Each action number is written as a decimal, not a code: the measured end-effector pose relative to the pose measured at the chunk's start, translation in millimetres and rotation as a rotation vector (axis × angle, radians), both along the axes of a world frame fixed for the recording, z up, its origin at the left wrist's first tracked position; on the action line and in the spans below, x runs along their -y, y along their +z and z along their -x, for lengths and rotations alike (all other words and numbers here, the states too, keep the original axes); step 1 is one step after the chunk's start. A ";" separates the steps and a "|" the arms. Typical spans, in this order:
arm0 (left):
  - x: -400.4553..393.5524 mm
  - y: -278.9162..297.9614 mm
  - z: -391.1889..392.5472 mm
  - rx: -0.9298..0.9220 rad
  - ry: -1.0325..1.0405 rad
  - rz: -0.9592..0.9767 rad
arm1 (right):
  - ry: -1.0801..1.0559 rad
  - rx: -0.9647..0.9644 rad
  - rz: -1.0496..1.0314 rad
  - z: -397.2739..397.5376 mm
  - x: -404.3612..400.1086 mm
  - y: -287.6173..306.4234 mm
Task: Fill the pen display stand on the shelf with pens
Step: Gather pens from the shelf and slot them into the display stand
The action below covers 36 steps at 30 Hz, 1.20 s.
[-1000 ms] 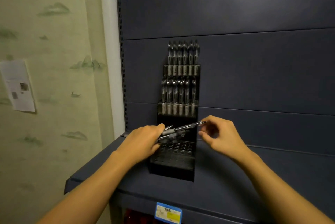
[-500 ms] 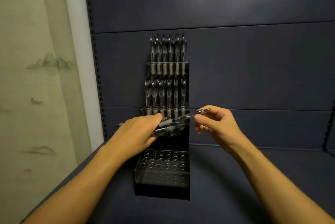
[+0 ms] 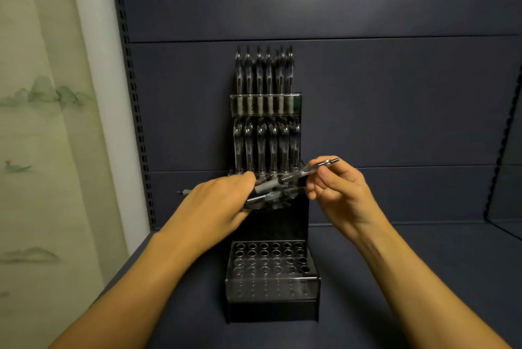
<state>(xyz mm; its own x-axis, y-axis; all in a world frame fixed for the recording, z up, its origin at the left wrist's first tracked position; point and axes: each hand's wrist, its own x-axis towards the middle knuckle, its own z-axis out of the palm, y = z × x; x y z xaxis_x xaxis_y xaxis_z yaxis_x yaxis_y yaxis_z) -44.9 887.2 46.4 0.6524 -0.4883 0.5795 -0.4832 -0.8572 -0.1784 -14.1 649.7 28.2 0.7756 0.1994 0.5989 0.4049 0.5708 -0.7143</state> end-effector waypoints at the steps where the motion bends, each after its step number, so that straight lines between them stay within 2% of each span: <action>1: -2.8 1.0 -0.7 0.002 -0.014 0.016 | -0.019 -0.018 -0.033 1.4 -2.0 1.1; 5: -15.7 7.8 -3.2 -0.020 -0.082 0.095 | -0.100 -0.090 -0.147 10.6 -4.3 12.5; 11: -35.4 34.9 -10.6 0.051 -0.188 0.221 | -0.074 -0.022 -0.173 7.2 4.9 47.5; 18: -34.5 78.4 -20.6 0.158 -0.276 0.369 | -0.136 -0.027 0.032 -1.4 3.4 91.9; 25: -32.7 89.9 -30.8 0.139 -0.329 0.486 | -0.081 0.068 0.183 -20.7 11.0 106.8; 29: -36.6 84.0 -37.8 0.067 -0.337 0.534 | -0.077 0.137 0.196 -32.3 15.7 101.1; 36: -45.0 83.5 -44.6 0.049 -0.325 0.489 | -0.181 0.139 0.143 -44.3 13.5 96.6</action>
<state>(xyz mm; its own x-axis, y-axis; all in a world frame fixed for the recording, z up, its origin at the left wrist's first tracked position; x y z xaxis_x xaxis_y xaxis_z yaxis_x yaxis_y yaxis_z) -0.3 932.2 129.9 0.4812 -0.3271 0.8133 -0.7357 -0.6551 0.1718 30.2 636.2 124.7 0.7182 0.1552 0.6782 0.5912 0.3777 -0.7126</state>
